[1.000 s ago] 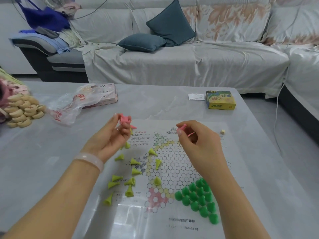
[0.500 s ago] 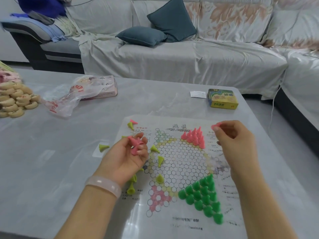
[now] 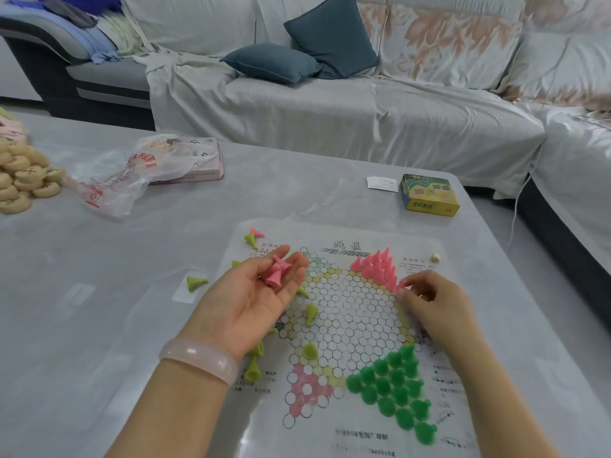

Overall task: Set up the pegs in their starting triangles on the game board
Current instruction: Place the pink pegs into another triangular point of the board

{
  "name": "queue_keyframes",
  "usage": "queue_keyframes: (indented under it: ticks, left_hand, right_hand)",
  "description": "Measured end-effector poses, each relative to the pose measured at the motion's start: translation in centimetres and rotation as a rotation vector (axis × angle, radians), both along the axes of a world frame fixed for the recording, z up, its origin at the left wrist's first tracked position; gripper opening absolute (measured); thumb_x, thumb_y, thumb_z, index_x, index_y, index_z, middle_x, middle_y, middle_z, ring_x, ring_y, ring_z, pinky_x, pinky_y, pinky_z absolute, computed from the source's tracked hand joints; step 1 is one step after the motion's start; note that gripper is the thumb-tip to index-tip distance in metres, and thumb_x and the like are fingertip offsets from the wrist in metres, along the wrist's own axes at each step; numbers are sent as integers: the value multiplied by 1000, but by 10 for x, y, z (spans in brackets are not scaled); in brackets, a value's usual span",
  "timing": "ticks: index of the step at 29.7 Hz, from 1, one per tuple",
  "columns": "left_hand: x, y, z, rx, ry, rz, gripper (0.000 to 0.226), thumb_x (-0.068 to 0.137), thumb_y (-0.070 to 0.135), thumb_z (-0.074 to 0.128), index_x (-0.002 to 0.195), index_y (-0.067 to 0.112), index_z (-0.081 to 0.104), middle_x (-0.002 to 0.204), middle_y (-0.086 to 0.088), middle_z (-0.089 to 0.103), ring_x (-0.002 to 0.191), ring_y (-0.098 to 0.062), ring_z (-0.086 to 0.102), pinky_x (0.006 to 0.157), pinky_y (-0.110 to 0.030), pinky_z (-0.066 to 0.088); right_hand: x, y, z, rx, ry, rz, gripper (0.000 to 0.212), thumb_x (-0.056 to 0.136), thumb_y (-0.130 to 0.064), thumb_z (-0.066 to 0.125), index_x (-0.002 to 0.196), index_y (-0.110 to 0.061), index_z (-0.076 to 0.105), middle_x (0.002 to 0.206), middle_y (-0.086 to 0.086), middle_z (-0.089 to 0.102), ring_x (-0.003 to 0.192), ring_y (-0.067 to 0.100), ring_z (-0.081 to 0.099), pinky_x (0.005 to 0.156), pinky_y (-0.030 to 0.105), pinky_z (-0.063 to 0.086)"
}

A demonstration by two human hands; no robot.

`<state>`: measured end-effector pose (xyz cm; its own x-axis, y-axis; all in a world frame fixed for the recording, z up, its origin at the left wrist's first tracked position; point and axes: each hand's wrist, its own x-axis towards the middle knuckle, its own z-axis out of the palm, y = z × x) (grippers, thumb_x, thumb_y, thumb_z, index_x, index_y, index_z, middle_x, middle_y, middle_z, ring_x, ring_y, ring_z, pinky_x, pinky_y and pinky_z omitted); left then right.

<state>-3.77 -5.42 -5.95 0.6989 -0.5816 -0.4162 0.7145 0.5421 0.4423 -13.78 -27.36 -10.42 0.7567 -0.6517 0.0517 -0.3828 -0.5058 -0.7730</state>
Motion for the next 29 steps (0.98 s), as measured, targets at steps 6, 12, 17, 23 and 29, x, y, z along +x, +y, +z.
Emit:
queue_keyframes:
  ticks: [6, 12, 17, 23, 29]
  left_hand:
    - [0, -1, -4, -6, -21, -22, 28, 94, 9, 39, 115, -3, 54, 87, -18, 67, 67, -22, 70, 62, -28, 59]
    - [-2, -4, -2, -13, -24, -24, 29, 96, 16, 37, 108, -2, 56, 78, -16, 70, 62, -19, 68, 60, -25, 58]
    - [-5, -4, -4, -15, -32, -45, 28, 94, 15, 39, 108, -2, 56, 78, -16, 69, 61, -19, 68, 57, -24, 58]
    - [-9, -6, -2, 20, -64, -74, 27, 84, 10, 47, 108, -1, 55, 86, -19, 65, 70, -23, 65, 65, -28, 57]
    - [-13, -9, -2, 41, -53, -80, 26, 90, -2, 40, 114, -5, 49, 104, -24, 58, 91, -30, 63, 72, -38, 58]
  right_hand:
    - [0, 1, -4, -34, 48, 37, 5, 80, -21, 66, 82, -24, 63, 70, -3, 58, 53, 11, 53, 51, 19, 38]
    - [1, 2, -6, -81, 58, 35, 11, 80, -20, 66, 77, -29, 60, 72, -2, 57, 64, 20, 56, 65, 33, 50]
    - [1, 3, -7, -148, 65, 43, 7, 81, -17, 64, 83, -24, 61, 72, -4, 56, 65, 12, 49, 59, 25, 41]
    - [1, 4, -6, -166, 83, 48, 9, 80, -17, 64, 83, -24, 61, 73, -4, 57, 67, 11, 49, 58, 23, 39]
    - [0, 5, -4, -170, 105, 58, 10, 81, -19, 63, 84, -27, 58, 74, -5, 57, 67, 12, 52, 62, 27, 45]
